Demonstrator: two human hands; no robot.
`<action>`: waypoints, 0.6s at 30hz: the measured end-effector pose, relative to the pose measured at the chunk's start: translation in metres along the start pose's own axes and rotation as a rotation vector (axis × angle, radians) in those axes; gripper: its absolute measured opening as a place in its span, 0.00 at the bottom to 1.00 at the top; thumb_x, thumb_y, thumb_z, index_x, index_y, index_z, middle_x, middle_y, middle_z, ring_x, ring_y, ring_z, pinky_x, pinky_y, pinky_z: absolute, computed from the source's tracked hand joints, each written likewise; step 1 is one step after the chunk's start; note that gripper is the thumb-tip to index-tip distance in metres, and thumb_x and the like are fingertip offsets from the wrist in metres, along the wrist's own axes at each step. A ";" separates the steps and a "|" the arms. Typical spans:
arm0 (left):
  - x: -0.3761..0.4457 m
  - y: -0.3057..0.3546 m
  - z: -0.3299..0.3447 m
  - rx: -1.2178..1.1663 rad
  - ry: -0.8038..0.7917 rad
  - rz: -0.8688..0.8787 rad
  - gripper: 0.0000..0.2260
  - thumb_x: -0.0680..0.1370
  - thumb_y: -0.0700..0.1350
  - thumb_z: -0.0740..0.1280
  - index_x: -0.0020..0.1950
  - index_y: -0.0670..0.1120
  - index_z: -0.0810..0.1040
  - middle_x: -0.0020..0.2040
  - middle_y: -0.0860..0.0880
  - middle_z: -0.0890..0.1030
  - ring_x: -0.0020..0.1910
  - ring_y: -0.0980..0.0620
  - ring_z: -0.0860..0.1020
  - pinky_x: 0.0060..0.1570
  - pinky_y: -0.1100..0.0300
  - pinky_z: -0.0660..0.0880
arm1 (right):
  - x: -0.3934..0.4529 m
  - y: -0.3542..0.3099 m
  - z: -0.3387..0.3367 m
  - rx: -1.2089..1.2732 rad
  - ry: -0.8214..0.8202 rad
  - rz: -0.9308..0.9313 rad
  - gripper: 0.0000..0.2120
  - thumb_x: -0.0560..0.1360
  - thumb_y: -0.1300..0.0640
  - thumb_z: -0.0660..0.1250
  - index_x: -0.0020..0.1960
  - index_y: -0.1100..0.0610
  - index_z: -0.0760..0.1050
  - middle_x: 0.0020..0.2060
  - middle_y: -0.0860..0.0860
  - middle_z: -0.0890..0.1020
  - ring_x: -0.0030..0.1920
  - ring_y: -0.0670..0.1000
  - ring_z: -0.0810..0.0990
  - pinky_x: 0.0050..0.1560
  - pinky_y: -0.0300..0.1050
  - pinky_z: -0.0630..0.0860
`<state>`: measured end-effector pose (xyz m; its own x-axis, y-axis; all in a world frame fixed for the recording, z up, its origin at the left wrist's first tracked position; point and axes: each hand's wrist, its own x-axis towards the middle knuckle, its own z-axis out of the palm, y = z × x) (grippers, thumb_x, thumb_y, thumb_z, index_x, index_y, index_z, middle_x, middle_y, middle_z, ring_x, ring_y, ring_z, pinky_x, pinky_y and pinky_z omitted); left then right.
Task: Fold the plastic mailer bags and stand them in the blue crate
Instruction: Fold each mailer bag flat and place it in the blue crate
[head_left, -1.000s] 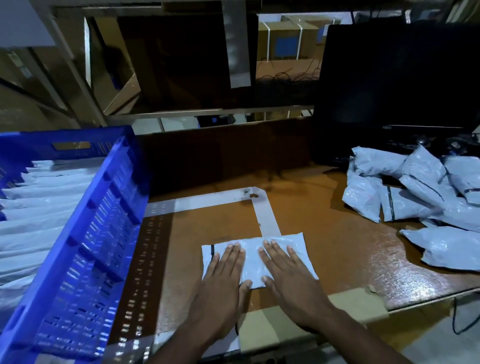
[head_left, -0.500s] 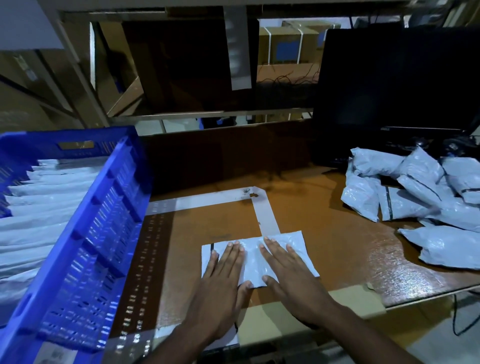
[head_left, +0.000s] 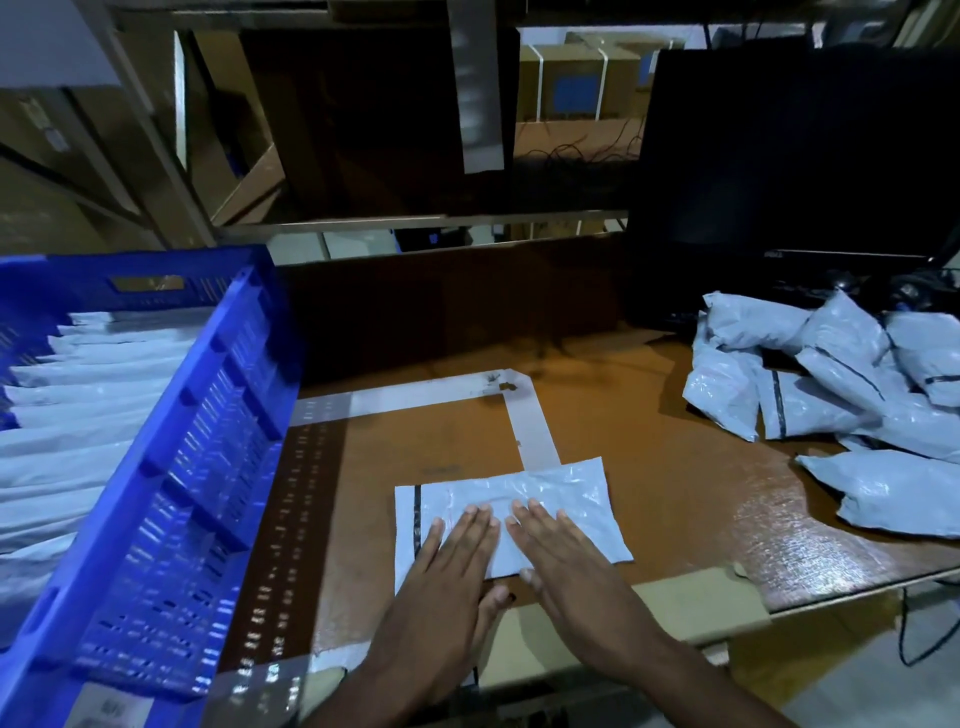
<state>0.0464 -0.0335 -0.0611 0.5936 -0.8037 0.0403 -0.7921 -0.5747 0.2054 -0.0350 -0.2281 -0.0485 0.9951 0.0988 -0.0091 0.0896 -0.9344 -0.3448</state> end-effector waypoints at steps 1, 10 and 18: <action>0.001 0.000 -0.001 -0.020 -0.007 0.007 0.30 0.86 0.61 0.43 0.83 0.46 0.53 0.83 0.52 0.49 0.82 0.57 0.44 0.77 0.51 0.46 | 0.001 0.000 -0.002 0.009 0.008 -0.004 0.28 0.85 0.43 0.40 0.82 0.50 0.48 0.80 0.44 0.46 0.78 0.38 0.38 0.78 0.42 0.39; 0.024 -0.006 -0.034 -0.294 0.244 -0.188 0.22 0.83 0.62 0.52 0.72 0.56 0.72 0.72 0.59 0.72 0.71 0.57 0.69 0.68 0.59 0.67 | 0.017 0.007 -0.030 0.280 0.245 0.184 0.16 0.83 0.50 0.60 0.70 0.43 0.73 0.74 0.37 0.65 0.73 0.39 0.62 0.73 0.47 0.66; 0.018 -0.017 -0.002 -0.044 0.017 -0.158 0.36 0.79 0.65 0.28 0.84 0.50 0.45 0.83 0.54 0.44 0.80 0.60 0.39 0.79 0.52 0.42 | 0.007 0.018 -0.008 -0.196 0.052 0.268 0.31 0.85 0.40 0.42 0.81 0.57 0.54 0.80 0.53 0.55 0.80 0.51 0.50 0.77 0.46 0.42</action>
<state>0.0712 -0.0375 -0.0617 0.7131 -0.7008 0.0208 -0.6818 -0.6862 0.2535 -0.0263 -0.2466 -0.0472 0.9848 -0.1719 -0.0254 -0.1738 -0.9733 -0.1499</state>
